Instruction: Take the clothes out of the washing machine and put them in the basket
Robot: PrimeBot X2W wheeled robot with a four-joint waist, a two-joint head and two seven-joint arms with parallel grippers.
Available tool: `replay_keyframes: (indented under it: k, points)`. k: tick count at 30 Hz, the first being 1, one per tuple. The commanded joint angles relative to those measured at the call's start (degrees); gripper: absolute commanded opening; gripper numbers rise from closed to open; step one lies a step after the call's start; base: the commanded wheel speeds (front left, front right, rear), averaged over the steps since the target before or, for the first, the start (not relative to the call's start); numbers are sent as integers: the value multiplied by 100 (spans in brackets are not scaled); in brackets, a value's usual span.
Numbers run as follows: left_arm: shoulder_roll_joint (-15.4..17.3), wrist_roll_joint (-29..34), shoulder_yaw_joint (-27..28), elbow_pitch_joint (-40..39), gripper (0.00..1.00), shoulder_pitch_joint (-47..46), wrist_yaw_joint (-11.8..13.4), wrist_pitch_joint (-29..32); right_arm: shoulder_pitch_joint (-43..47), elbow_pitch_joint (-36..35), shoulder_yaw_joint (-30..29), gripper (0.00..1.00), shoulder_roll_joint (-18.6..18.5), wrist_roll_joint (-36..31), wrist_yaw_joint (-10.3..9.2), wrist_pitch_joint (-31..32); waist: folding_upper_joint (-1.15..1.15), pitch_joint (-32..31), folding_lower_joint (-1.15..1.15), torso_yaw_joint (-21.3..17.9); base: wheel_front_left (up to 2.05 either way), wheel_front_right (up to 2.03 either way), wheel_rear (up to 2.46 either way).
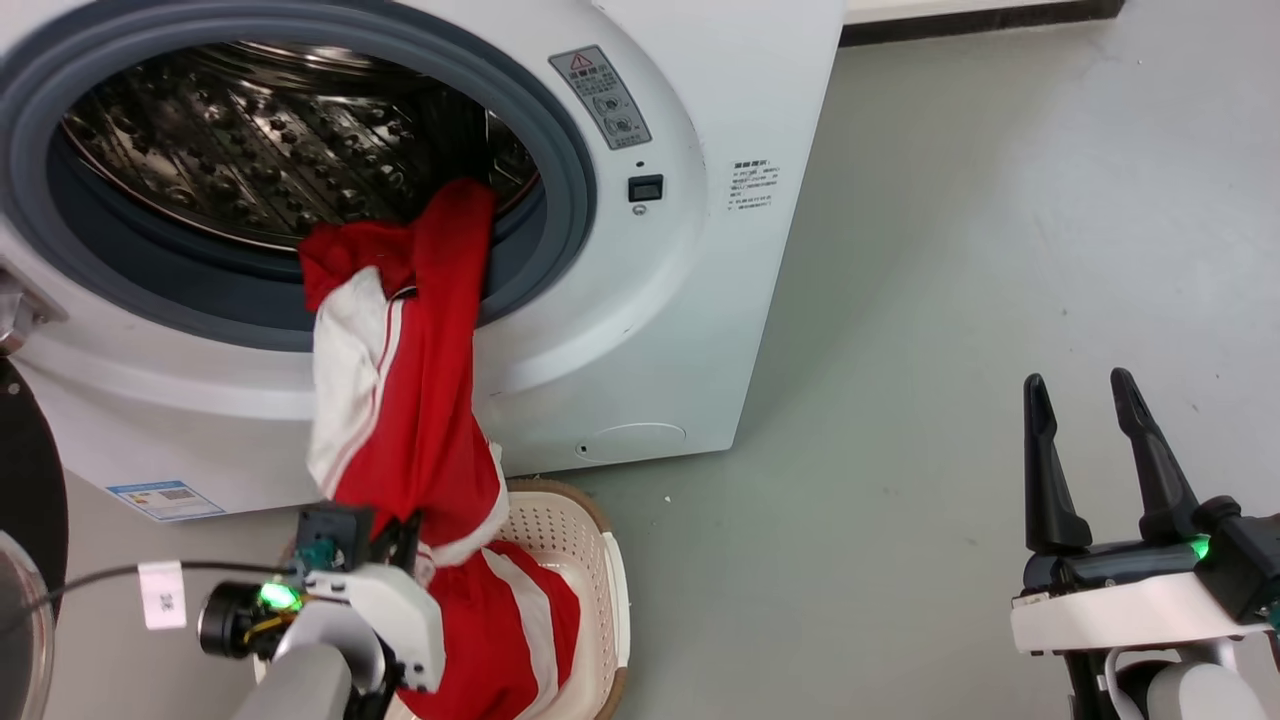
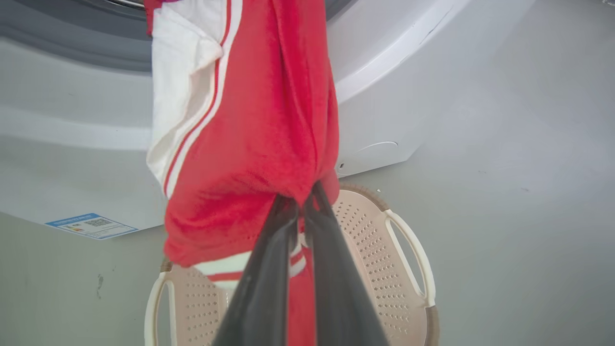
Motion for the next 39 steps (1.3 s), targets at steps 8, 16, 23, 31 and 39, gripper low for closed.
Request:
replay_keyframes:
  k: [8, 16, 23, 31, 39]
  points:
    - [-191, 33, -160, 205, 0, 564, -93, -21, 36, -65, 52, 100, 1, -36, -4, -12, 0, 46, 1, -12, 0, 0, 0]
    - [-271, -94, -95, 934, 0, 107, -105, 9, -371, -199, 70, 100, 2, 7, -4, -12, 0, 866, 1, -204, 0, 0, 0]
    - [-253, -227, -22, 1594, 0, -501, -102, 176, -866, -338, 50, 100, 1, 110, -4, -12, 0, 1799, 1, -397, 0, 0, 0]
    - [-225, -369, 68, 2024, 0, -1051, -3, 483, -1286, -497, -62, 100, 2, 210, -4, -12, 0, 2651, 1, -474, 0, 0, 0]
    - [-223, -389, -16, 2147, 0, -1328, 83, 1026, -1520, -604, -156, 100, 2, 249, -4, -12, 0, 3194, 1, -387, 0, 0, 0]
